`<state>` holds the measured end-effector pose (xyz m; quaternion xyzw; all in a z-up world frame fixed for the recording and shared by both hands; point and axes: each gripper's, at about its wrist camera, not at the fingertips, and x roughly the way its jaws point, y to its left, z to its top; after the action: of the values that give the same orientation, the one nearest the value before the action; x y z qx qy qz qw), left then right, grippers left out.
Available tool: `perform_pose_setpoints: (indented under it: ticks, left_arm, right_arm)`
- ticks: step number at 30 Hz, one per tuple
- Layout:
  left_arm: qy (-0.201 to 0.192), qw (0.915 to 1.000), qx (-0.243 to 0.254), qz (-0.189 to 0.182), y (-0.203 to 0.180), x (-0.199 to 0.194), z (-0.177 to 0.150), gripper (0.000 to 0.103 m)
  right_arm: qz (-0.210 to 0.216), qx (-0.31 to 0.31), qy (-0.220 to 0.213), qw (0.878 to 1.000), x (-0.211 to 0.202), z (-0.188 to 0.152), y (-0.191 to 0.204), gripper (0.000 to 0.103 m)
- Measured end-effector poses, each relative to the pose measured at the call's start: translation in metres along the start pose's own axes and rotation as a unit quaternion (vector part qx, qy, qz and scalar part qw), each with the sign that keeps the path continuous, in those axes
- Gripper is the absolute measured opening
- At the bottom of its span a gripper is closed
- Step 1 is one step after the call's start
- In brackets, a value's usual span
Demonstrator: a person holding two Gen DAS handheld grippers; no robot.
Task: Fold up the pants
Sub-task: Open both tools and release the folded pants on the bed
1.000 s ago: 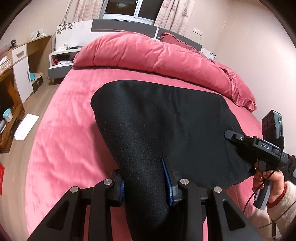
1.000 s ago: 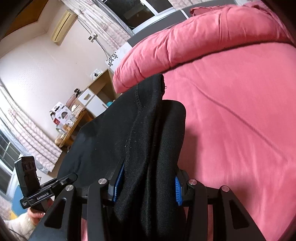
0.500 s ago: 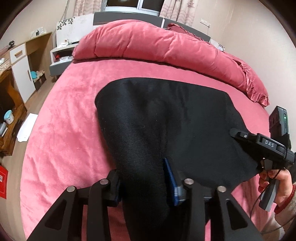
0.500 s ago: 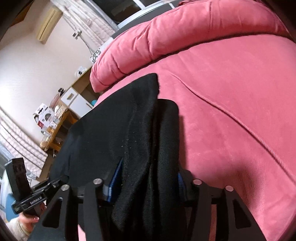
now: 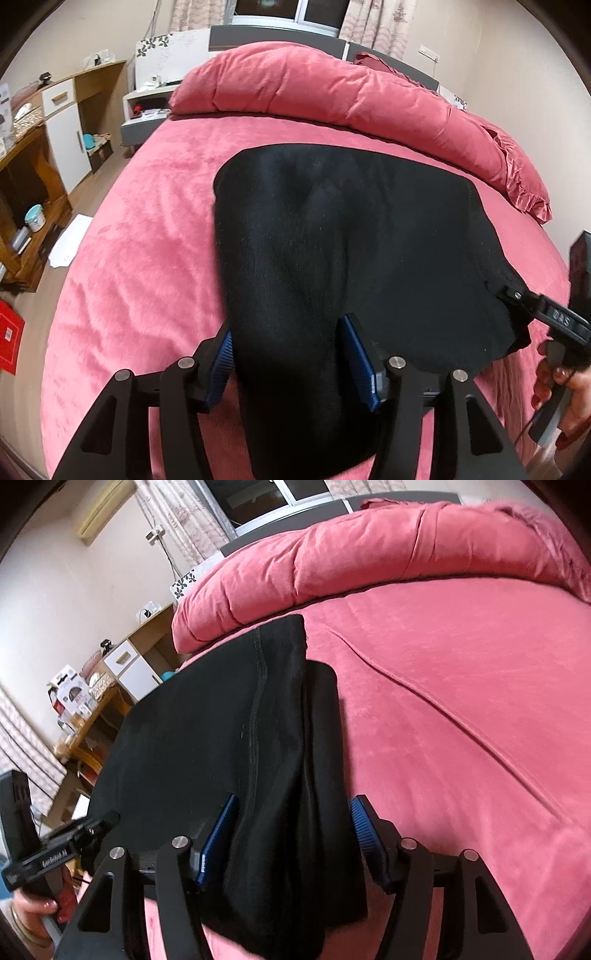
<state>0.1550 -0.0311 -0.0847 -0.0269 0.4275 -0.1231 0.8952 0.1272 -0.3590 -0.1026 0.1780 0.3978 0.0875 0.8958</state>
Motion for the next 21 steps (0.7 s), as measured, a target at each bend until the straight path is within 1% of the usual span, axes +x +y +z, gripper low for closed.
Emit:
perform_pose_setpoints:
  ticks: [2, 5, 6, 10, 12, 16, 18, 21]
  left_arm:
    - [-0.005, 1.0, 0.002, 0.007, -0.002, -0.005, -0.006, 0.058]
    - [-0.009, 0.9998, 0.016, 0.012, -0.005, -0.013, -0.015, 0.059]
    - [-0.008, 0.9996, 0.024, 0.014, -0.007, -0.015, -0.02, 0.06]
    - [0.001, 0.9992, 0.033, 0.023, -0.011, -0.023, -0.03, 0.06]
    - [0.005, 0.9993, 0.025, 0.026, -0.012, -0.03, -0.034, 0.06]
    - [0.005, 0.9999, 0.01, 0.011, -0.017, -0.049, -0.043, 0.06]
    - [0.005, 0.9998, 0.015, 0.013, -0.023, -0.057, -0.05, 0.06]
    - [0.008, 0.9995, 0.025, 0.016, -0.032, -0.066, -0.063, 0.06]
  right_arm:
    - [-0.011, -0.009, -0.006, 1.0, -0.01, -0.007, 0.001, 0.064]
    - [-0.049, -0.035, -0.016, 0.998, -0.022, -0.017, 0.004, 0.066]
    - [-0.067, -0.047, -0.02, 0.996, -0.024, -0.019, 0.007, 0.066]
    - [-0.096, -0.06, -0.022, 0.993, -0.029, -0.022, 0.015, 0.066]
    - [-0.096, -0.053, -0.022, 0.994, -0.036, -0.024, 0.019, 0.066]
    - [-0.077, -0.036, -0.023, 0.996, -0.056, -0.038, 0.031, 0.069]
    - [-0.071, -0.039, -0.022, 0.996, -0.063, -0.049, 0.037, 0.07]
    - [-0.072, -0.042, -0.014, 0.996, -0.068, -0.064, 0.045, 0.072]
